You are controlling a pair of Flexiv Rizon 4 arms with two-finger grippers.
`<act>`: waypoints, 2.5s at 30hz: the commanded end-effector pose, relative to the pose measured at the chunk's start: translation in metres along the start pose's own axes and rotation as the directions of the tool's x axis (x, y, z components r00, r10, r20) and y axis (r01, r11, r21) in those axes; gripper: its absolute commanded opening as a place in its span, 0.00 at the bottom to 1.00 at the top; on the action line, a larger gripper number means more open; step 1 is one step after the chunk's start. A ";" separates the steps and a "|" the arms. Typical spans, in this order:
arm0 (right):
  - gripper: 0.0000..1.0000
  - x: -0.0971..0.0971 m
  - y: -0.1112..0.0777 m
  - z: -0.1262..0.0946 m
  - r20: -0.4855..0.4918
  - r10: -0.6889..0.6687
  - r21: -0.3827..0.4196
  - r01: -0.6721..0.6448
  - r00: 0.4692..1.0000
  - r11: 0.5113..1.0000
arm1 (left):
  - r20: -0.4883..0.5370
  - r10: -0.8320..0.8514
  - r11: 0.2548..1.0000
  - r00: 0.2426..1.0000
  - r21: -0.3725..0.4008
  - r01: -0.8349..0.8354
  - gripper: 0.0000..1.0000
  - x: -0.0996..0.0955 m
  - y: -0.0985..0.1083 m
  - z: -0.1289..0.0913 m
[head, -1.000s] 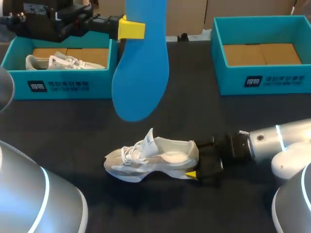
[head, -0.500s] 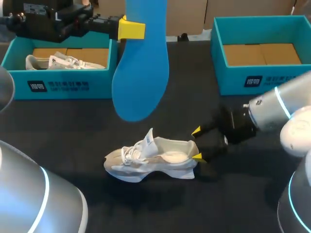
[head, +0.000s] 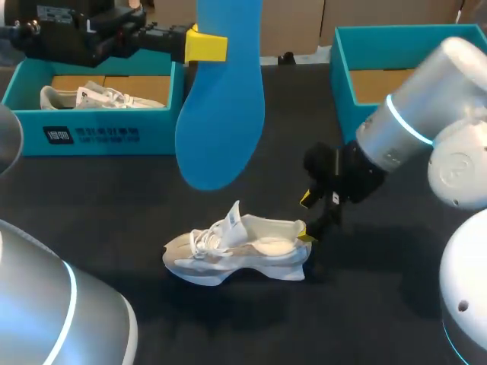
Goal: Take the shoe out of the shoebox, open the shoe tongue, remove and reinsert the insole, then place the shoe into the shoebox
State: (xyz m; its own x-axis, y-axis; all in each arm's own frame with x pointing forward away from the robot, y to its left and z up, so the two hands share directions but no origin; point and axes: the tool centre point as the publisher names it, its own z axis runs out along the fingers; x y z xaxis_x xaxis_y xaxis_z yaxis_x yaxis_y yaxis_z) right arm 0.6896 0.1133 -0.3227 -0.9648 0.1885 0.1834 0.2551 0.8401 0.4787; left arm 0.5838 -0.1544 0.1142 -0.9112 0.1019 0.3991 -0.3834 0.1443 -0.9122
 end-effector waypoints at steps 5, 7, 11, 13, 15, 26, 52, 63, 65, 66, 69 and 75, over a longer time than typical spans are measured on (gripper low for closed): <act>1.00 0.003 0.024 -0.003 0.060 0.025 0.434 -0.048 0.998 0.900 | -0.003 0.000 1.000 1.000 -0.005 0.000 0.00 -0.002 -0.002 0.001; 1.00 0.007 0.030 -0.002 0.081 0.030 0.475 -0.066 0.996 0.878 | -0.003 0.000 1.000 1.000 -0.005 0.000 0.00 -0.002 -0.002 0.001; 1.00 0.010 0.037 0.003 0.094 0.059 0.520 -0.099 0.994 0.849 | -0.003 0.000 1.000 1.000 -0.005 0.000 0.00 -0.002 -0.002 0.001; 1.00 0.011 0.038 0.004 0.100 0.083 0.529 -0.123 0.992 0.840 | -0.003 0.000 1.000 1.000 -0.005 0.000 0.00 -0.002 -0.002 0.001; 1.00 0.014 0.038 0.007 0.107 0.100 0.542 -0.143 0.989 0.828 | -0.003 0.000 1.000 1.000 -0.005 0.000 0.00 -0.002 -0.002 0.001; 1.00 0.023 0.028 0.018 0.106 0.059 0.596 -0.111 0.993 0.795 | -0.003 0.000 1.000 1.000 -0.005 0.000 0.00 -0.002 -0.002 0.001; 1.00 -0.029 0.050 0.042 0.065 -0.094 0.562 0.041 0.993 0.826 | -0.003 0.000 1.000 1.000 -0.005 0.000 0.00 -0.002 -0.002 0.001; 1.00 -0.030 0.039 0.067 0.035 -0.068 0.531 0.039 0.997 0.847 | -0.003 0.000 1.000 1.000 -0.005 0.000 0.00 -0.002 -0.002 0.001; 1.00 -0.028 0.037 0.071 0.030 -0.060 0.526 0.035 0.998 0.850 | -0.003 0.000 1.000 1.000 -0.005 0.000 0.00 -0.002 -0.002 0.001; 1.00 -0.028 0.036 0.072 0.029 -0.057 0.524 0.033 0.998 0.851 | -0.003 0.000 1.000 1.000 -0.005 0.000 0.00 -0.002 -0.002 0.001; 0.99 -0.028 0.032 0.077 0.019 -0.041 0.516 0.026 0.999 0.856 | -0.003 0.000 1.000 1.000 -0.005 0.000 0.00 -0.002 -0.002 0.001; 0.33 -0.027 0.027 0.083 0.013 -0.027 0.498 0.017 1.000 0.867 | -0.003 0.000 1.000 1.000 -0.005 0.000 0.00 -0.002 -0.002 0.001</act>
State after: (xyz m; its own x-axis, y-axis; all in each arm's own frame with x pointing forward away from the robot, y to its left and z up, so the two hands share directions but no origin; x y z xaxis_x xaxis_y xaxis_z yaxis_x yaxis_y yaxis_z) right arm 0.7182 0.1749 -0.3813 -0.9728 0.1719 0.1554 0.1710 0.9851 -0.0187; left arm 0.5841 -0.1548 0.1146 -0.9111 0.1024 0.3992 -0.3834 0.1451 -0.9121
